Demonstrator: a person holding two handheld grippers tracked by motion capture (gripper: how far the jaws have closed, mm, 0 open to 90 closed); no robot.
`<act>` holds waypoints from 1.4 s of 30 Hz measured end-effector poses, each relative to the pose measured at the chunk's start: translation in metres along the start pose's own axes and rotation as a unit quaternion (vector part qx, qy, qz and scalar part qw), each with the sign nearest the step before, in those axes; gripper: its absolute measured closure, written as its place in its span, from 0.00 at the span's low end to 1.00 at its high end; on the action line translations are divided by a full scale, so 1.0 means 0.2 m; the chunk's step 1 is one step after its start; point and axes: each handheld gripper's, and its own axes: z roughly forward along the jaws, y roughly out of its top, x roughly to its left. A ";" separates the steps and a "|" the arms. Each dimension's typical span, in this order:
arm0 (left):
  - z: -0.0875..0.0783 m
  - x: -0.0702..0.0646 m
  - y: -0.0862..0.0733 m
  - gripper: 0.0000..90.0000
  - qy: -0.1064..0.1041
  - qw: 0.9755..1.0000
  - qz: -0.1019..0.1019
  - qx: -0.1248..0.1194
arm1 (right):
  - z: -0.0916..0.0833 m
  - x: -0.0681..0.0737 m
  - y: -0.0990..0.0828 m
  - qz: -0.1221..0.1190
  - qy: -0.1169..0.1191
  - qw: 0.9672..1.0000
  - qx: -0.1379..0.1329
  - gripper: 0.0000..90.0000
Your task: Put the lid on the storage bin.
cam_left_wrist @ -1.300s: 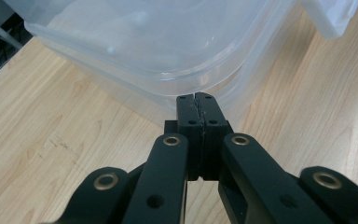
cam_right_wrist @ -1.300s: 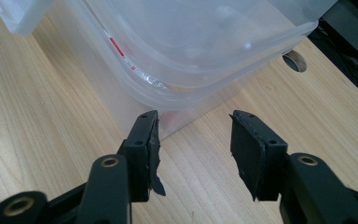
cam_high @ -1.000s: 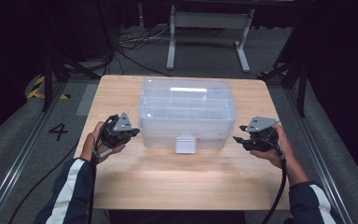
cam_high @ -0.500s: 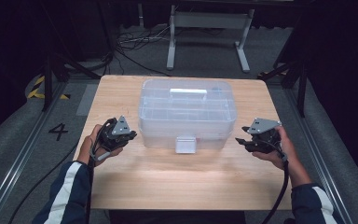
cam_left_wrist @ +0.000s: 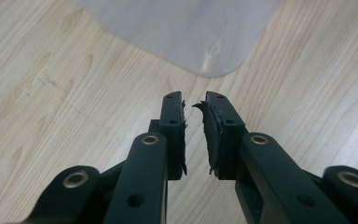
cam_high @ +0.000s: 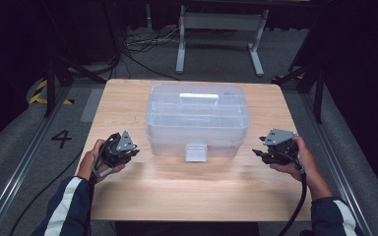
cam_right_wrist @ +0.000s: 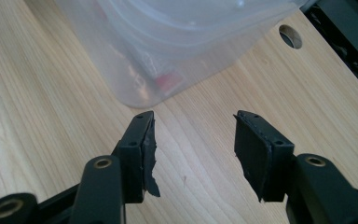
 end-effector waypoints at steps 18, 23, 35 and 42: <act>0.01 -0.07 -0.23 0.56 -0.020 0.999 -0.026 0.017 | -0.01 0.00 -0.22 0.032 -0.008 0.999 0.016 0.47; -0.01 -0.07 -0.29 0.49 -0.023 0.999 -0.047 0.010 | -0.03 0.00 -0.33 0.059 -0.009 0.998 0.013 0.42; -0.05 -0.08 -0.41 0.32 -0.041 0.994 -0.099 -0.016 | -0.07 0.04 -0.66 0.162 -0.005 0.987 -0.006 0.32; -0.04 -0.08 -0.48 0.26 -0.052 0.987 -0.146 -0.048 | -0.07 0.05 -0.77 0.220 0.003 0.975 -0.032 0.29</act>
